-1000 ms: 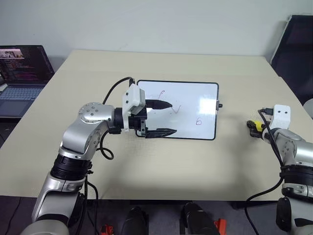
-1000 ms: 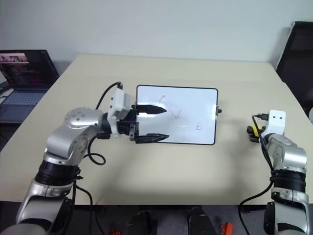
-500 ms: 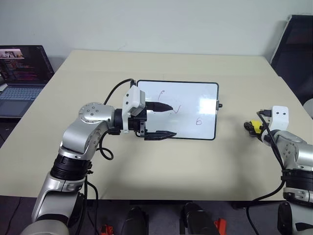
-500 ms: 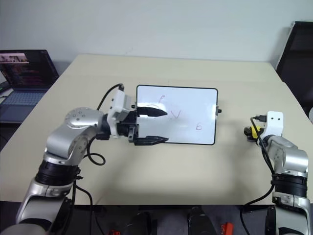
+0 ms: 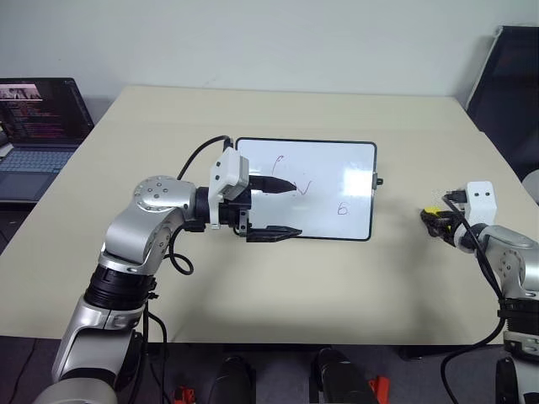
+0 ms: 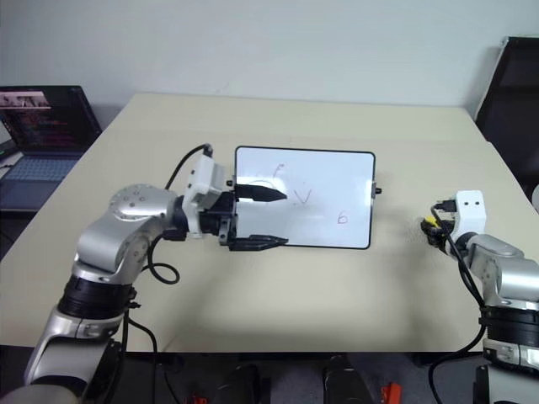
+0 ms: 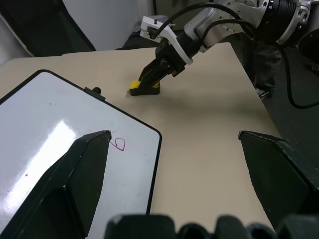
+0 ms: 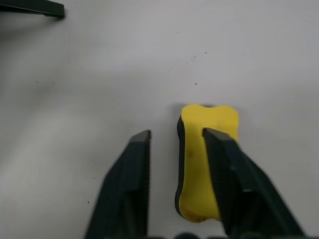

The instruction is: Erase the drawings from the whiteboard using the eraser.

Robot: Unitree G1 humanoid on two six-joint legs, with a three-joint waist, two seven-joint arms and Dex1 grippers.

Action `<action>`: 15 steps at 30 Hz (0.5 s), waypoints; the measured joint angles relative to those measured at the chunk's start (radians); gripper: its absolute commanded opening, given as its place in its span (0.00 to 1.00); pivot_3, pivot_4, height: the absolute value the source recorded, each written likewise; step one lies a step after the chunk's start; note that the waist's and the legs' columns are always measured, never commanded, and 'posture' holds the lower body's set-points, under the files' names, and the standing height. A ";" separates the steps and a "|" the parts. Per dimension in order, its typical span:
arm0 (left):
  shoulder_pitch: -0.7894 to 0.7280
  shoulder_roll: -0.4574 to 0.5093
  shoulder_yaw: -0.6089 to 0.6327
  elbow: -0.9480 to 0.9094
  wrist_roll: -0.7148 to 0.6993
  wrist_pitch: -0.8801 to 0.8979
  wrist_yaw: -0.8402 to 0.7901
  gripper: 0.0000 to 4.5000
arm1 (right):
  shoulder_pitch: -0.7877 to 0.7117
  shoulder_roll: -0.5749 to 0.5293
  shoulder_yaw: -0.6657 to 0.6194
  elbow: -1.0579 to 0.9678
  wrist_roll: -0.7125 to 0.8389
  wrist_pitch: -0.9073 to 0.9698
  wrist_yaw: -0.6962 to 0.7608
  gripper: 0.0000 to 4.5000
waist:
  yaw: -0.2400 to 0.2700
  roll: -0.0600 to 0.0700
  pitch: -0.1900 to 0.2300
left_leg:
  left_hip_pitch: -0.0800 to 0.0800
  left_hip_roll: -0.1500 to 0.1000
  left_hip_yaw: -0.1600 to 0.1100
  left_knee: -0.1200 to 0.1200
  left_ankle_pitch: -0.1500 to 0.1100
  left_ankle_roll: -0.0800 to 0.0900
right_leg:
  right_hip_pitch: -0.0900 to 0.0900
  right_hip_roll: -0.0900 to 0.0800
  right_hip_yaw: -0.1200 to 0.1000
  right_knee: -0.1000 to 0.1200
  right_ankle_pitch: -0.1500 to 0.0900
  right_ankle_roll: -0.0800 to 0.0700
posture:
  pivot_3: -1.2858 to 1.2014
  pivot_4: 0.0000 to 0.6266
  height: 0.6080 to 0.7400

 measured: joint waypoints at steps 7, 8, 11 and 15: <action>0.000 0.000 0.000 0.003 0.000 -0.003 -0.003 1.00 | -0.016 -0.006 0.000 0.035 -0.005 -0.003 -0.003 0.16 | 0.000 0.000 0.000 | 0.000 0.000 0.000 0.000 0.000 0.000 | 0.000 0.000 0.000 0.000 0.000 0.000 | 0.52 0.24 1.00; 0.000 0.000 0.000 0.003 0.001 -0.003 -0.004 1.00 | -0.020 -0.009 0.000 0.043 -0.005 -0.003 -0.002 0.16 | 0.000 0.000 0.000 | 0.000 0.000 0.000 0.000 0.000 0.000 | 0.000 0.000 0.000 0.000 0.000 0.000 | 0.52 0.24 1.00; 0.000 0.000 0.000 0.003 0.001 -0.003 -0.004 1.00 | -0.034 -0.021 -0.001 0.053 -0.011 -0.012 0.001 0.20 | 0.000 0.000 0.000 | 0.000 0.000 0.000 0.000 0.000 0.000 | 0.000 0.000 0.000 0.000 0.000 0.000 | 0.52 0.24 1.00; 0.000 0.001 0.000 0.003 0.001 -0.003 -0.003 1.00 | -0.053 -0.021 -0.002 0.070 -0.011 -0.022 0.005 0.44 | 0.000 0.000 0.000 | 0.000 0.000 -0.001 0.000 0.000 0.000 | 0.000 0.000 -0.001 0.000 0.000 0.000 | 0.52 0.24 1.00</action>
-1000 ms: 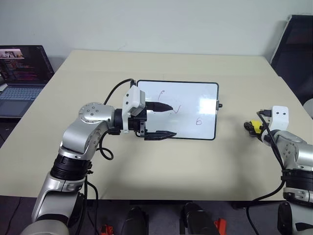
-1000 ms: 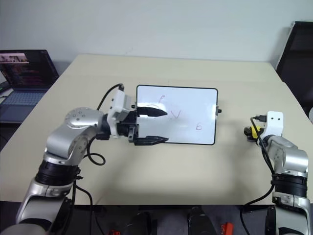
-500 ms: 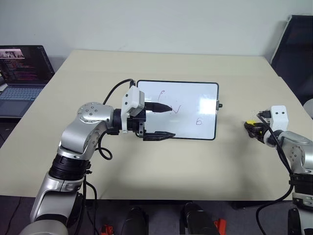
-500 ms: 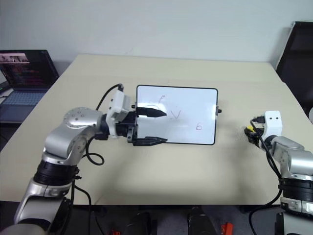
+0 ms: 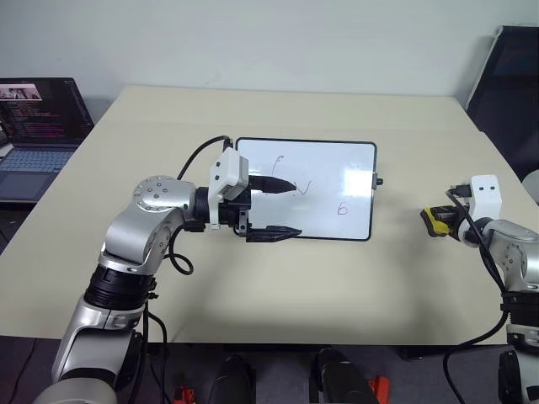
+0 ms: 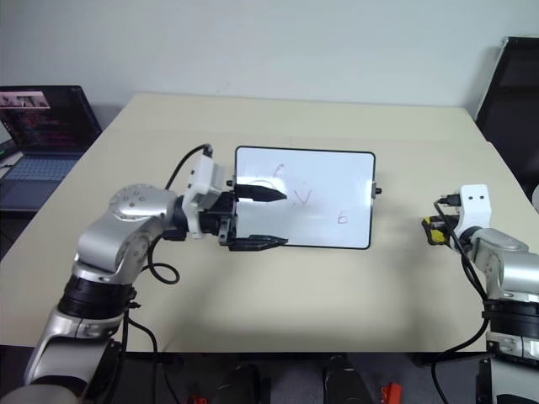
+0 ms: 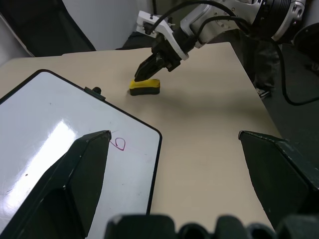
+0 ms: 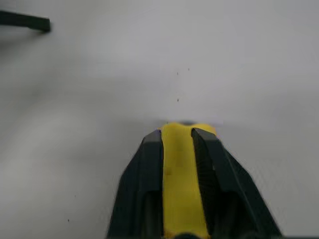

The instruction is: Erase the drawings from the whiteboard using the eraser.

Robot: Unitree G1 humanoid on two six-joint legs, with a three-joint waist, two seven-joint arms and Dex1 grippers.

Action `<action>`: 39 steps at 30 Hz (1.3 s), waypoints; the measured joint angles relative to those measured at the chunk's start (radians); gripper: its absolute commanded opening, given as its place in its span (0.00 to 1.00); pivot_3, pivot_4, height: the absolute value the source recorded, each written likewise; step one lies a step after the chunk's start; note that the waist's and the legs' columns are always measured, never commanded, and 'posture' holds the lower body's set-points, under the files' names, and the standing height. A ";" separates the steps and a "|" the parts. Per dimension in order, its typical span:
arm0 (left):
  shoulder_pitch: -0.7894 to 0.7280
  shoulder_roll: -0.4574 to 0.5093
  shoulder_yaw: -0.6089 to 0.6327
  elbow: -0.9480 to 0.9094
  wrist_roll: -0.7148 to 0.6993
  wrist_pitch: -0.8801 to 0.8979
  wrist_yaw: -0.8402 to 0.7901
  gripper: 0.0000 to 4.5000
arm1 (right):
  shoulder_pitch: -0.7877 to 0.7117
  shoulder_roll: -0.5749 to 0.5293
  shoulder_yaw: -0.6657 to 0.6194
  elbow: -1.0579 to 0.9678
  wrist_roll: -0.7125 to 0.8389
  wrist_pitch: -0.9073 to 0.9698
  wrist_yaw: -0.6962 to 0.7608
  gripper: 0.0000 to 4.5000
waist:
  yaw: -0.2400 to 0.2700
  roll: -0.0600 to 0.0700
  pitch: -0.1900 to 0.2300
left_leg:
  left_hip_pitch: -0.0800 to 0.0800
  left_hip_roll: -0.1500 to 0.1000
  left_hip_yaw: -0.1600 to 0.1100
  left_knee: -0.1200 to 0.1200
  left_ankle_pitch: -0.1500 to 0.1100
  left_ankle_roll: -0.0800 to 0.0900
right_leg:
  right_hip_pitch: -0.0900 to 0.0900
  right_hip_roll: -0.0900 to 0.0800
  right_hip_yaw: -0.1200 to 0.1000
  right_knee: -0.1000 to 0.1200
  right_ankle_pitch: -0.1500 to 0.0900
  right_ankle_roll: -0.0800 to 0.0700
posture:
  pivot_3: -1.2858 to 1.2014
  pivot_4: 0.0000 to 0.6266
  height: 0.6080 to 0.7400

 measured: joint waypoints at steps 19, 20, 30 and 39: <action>0.000 0.008 0.000 0.000 0.000 0.000 -0.001 1.00 | -0.051 -0.004 0.021 0.127 -0.014 0.011 0.004 0.93 | 0.000 0.000 0.000 | 0.000 0.000 -0.001 0.000 0.000 0.000 | 0.000 0.000 -0.001 0.000 0.000 0.000 | 0.52 0.24 1.00; 0.000 0.008 0.000 0.000 0.000 0.000 -0.001 1.00 | -0.054 -0.004 0.021 0.134 -0.016 0.008 0.004 0.93 | 0.000 0.000 0.000 | 0.000 0.000 -0.001 0.000 0.000 0.000 | 0.000 0.000 -0.001 0.000 0.000 0.000 | 0.52 0.24 1.00; 0.000 0.014 0.000 0.000 0.001 0.000 0.001 1.00 | -0.061 -0.004 0.021 0.183 -0.022 -0.026 0.000 0.41 | 0.000 0.000 0.000 | 0.000 0.000 -0.001 0.000 0.000 0.000 | 0.000 0.000 -0.001 0.000 0.000 0.000 | 0.52 0.24 1.00; 0.026 0.024 0.008 -0.011 0.001 0.009 0.027 1.00 | -0.052 0.014 0.021 0.142 -0.019 -0.023 -0.007 0.24 | -0.002 0.000 0.000 | 0.000 0.000 -0.001 0.000 0.000 0.000 | 0.000 0.000 -0.001 0.000 0.000 0.000 | 0.52 0.24 1.00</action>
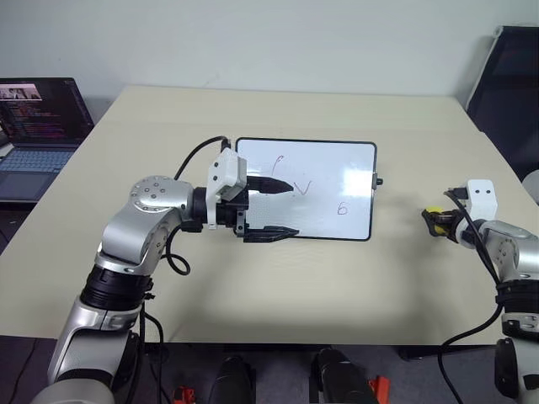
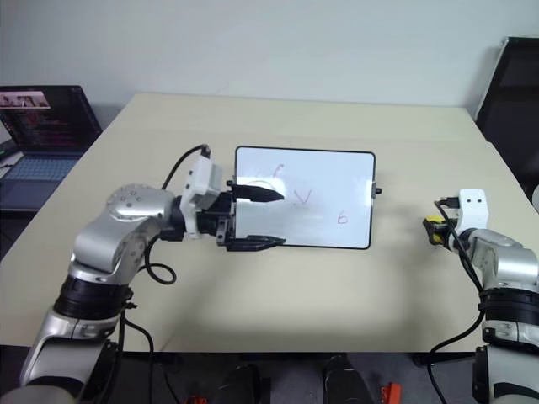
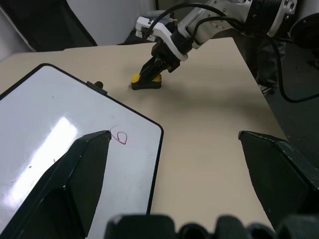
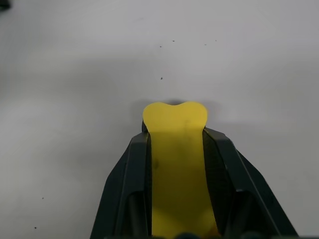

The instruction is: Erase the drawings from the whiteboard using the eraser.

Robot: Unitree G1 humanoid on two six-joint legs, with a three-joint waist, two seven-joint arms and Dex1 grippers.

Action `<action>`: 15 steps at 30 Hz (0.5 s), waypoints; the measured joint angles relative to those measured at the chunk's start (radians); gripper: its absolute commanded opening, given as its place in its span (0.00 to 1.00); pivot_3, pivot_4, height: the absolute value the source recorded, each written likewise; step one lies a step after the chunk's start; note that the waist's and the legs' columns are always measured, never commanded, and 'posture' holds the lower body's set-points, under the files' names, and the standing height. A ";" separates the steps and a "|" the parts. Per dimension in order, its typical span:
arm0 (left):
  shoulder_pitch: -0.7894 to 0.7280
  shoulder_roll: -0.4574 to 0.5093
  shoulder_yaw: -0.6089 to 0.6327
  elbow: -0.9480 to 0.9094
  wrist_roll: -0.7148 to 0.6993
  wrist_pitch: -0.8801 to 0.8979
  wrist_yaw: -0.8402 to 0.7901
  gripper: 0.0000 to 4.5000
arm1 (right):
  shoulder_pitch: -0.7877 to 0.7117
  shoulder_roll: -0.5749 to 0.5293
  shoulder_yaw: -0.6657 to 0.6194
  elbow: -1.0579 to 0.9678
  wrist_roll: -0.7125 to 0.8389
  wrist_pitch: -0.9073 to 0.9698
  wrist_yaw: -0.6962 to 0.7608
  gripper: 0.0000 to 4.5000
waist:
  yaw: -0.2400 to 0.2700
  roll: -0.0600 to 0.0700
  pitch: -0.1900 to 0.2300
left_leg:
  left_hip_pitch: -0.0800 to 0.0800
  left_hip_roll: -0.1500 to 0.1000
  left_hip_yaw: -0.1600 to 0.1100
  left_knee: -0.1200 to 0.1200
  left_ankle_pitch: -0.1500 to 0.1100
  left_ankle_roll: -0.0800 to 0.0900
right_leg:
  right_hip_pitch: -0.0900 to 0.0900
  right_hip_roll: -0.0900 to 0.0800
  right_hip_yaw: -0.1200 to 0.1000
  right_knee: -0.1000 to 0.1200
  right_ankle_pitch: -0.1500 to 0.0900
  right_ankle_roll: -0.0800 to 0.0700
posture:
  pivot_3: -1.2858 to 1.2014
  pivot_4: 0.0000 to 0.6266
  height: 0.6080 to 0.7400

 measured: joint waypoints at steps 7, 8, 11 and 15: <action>0.171 0.053 0.081 -0.130 -0.017 0.087 0.105 1.00 | 0.165 0.018 -0.047 -0.324 0.042 0.067 -0.033 0.24 | 0.005 0.000 0.000 | -0.001 0.000 -0.003 -0.002 0.000 0.000 | 0.000 0.000 -0.003 0.000 -0.002 -0.002 | 0.52 0.24 1.00; 0.187 0.058 0.087 -0.145 -0.020 0.094 0.115 1.00 | 0.181 0.019 -0.054 -0.361 0.047 0.076 -0.038 0.24 | 0.005 0.000 0.000 | -0.001 0.000 -0.003 -0.001 0.000 0.000 | 0.000 0.000 -0.003 0.000 -0.002 -0.002 | 0.52 0.24 1.00; 0.238 0.062 0.123 -0.196 -0.023 0.116 0.172 1.00 | 0.255 0.043 -0.094 -0.573 0.089 0.134 -0.058 0.24 | 0.006 0.001 0.000 | 0.000 0.000 -0.004 -0.001 0.000 0.000 | 0.000 0.000 -0.004 0.001 -0.004 -0.005 | 0.52 0.24 1.00; 0.262 0.062 0.143 -0.223 -0.023 0.133 0.221 1.00 | 0.310 0.100 -0.128 -0.826 0.163 0.228 -0.094 0.24 | 0.006 0.001 0.000 | 0.000 0.000 -0.004 0.002 0.000 0.000 | 0.001 0.000 -0.004 0.002 -0.005 -0.008 | 0.52 0.24 1.00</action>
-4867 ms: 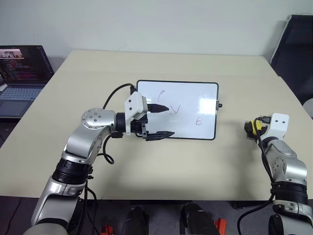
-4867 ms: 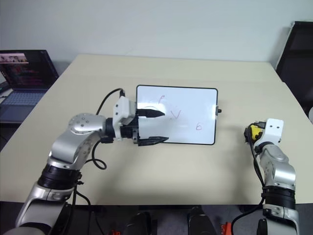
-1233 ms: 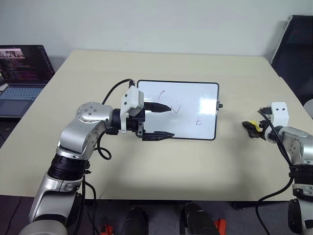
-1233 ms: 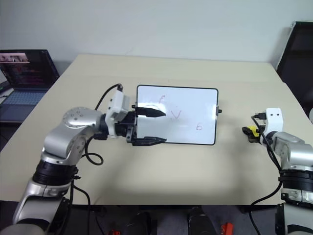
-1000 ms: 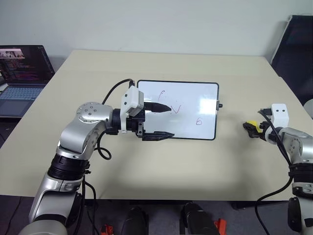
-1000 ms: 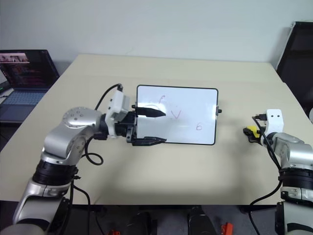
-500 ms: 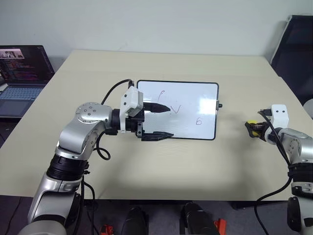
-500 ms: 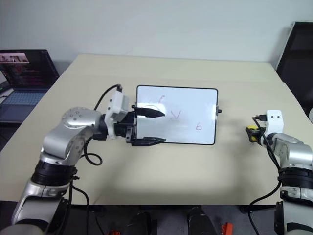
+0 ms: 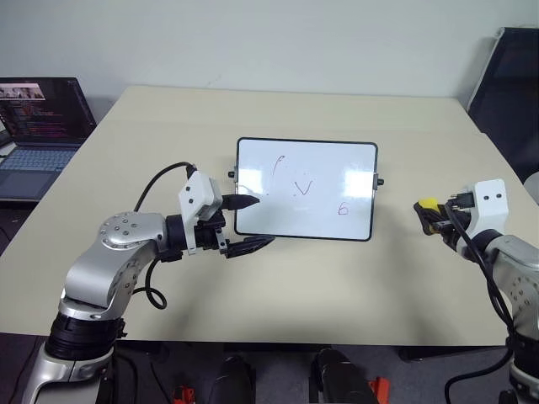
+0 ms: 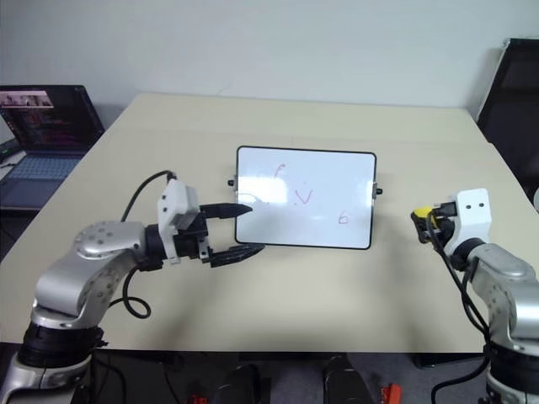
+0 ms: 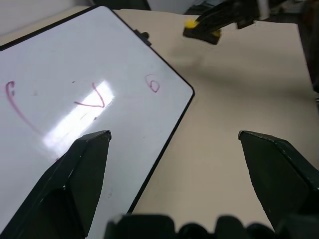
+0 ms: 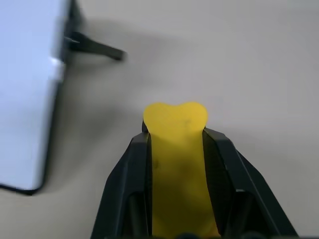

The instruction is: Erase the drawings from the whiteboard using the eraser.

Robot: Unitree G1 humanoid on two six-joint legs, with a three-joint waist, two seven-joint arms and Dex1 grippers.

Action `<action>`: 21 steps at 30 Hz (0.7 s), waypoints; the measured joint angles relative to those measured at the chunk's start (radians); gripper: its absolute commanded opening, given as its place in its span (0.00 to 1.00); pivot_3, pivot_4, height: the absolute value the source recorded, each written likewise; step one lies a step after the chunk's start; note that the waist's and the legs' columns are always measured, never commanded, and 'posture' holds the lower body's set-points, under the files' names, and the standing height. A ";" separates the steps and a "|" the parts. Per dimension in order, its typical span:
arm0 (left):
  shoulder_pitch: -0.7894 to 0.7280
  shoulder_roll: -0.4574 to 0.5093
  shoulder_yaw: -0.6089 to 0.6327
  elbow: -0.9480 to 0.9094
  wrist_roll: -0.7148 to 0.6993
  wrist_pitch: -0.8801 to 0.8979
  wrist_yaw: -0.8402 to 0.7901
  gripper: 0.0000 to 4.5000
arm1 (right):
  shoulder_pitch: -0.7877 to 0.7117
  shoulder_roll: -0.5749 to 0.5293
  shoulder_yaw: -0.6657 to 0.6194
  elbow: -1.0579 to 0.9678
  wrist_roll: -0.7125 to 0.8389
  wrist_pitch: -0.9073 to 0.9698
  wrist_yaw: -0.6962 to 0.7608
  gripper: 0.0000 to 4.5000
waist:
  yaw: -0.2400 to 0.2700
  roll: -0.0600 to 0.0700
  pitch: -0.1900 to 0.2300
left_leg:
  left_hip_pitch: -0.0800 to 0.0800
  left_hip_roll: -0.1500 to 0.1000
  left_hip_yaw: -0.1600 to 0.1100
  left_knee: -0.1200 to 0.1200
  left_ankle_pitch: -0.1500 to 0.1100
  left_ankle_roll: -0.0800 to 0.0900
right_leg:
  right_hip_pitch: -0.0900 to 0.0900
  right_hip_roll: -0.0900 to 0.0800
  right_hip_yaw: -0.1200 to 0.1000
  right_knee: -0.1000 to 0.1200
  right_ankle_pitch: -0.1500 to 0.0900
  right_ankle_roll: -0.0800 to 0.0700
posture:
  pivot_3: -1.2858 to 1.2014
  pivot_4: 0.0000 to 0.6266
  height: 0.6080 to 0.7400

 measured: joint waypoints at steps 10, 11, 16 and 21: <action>0.014 0.001 0.002 0.086 0.030 -0.053 0.013 1.00 | -0.041 0.077 0.268 -0.267 0.040 0.098 -0.099 0.24 | -0.002 0.000 0.000 | 0.000 0.000 0.000 0.001 0.000 0.000 | -0.001 0.000 0.000 0.000 0.000 -0.001 | 0.52 0.24 1.00; 0.014 0.001 0.002 0.094 0.033 -0.059 0.012 1.00 | -0.056 0.077 0.293 -0.269 0.030 0.098 -0.108 0.24 | -0.001 0.000 0.000 | 0.000 0.000 0.000 0.001 0.000 0.000 | -0.001 0.000 0.000 -0.001 0.000 -0.001 | 0.52 0.24 1.00; 0.011 0.004 0.000 0.137 0.057 -0.111 -0.019 1.00 | -0.096 0.030 0.458 -0.224 -0.070 0.060 -0.137 0.24 | 0.003 0.000 0.000 | -0.001 0.000 0.000 -0.001 0.000 0.000 | -0.001 -0.001 -0.002 -0.002 -0.001 -0.003 | 0.52 0.24 1.00; -0.022 0.008 -0.062 0.146 0.062 -0.141 -0.095 1.00 | -0.176 0.031 0.539 -0.085 -0.184 -0.034 -0.160 0.24 | 0.002 0.000 0.000 | -0.001 0.000 0.000 -0.001 0.000 0.000 | -0.001 -0.001 -0.002 -0.002 -0.001 -0.003 | 0.52 0.24 1.00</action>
